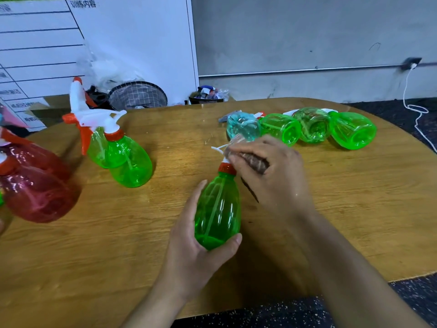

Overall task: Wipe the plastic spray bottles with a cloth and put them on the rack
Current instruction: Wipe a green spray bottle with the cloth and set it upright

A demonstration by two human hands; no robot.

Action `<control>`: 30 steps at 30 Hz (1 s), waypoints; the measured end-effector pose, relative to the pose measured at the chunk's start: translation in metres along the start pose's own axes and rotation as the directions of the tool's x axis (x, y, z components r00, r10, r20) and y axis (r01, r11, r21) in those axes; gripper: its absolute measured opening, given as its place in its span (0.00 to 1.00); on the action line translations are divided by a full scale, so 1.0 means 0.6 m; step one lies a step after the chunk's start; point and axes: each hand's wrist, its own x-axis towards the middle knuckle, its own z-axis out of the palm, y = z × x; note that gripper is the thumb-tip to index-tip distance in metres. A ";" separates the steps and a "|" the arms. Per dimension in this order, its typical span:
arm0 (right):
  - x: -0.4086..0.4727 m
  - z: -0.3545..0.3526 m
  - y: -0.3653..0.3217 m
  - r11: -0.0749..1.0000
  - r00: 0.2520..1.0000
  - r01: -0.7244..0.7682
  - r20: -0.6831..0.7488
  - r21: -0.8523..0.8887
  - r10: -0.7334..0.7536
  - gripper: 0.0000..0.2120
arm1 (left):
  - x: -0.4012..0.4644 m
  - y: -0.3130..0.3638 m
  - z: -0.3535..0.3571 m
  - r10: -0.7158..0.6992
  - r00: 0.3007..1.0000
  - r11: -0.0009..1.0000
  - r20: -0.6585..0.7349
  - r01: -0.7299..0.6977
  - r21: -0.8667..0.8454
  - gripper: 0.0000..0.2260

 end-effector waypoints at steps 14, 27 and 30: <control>0.004 0.001 -0.002 0.991 0.982 -0.007 0.186 0.131 -0.018 0.09 | -0.004 -0.003 0.000 -0.014 1.000 1.000 -0.015 0.014 0.005 0.48; 0.005 -0.004 0.020 0.997 0.997 -0.074 -0.023 0.037 0.075 0.11 | -0.004 -0.004 0.000 -0.017 1.000 0.998 -0.023 0.019 0.062 0.49; 0.008 -0.010 0.027 0.991 0.986 -0.137 -0.096 -0.010 0.135 0.11 | -0.005 -0.006 0.001 -0.021 1.000 0.997 -0.018 0.022 0.075 0.48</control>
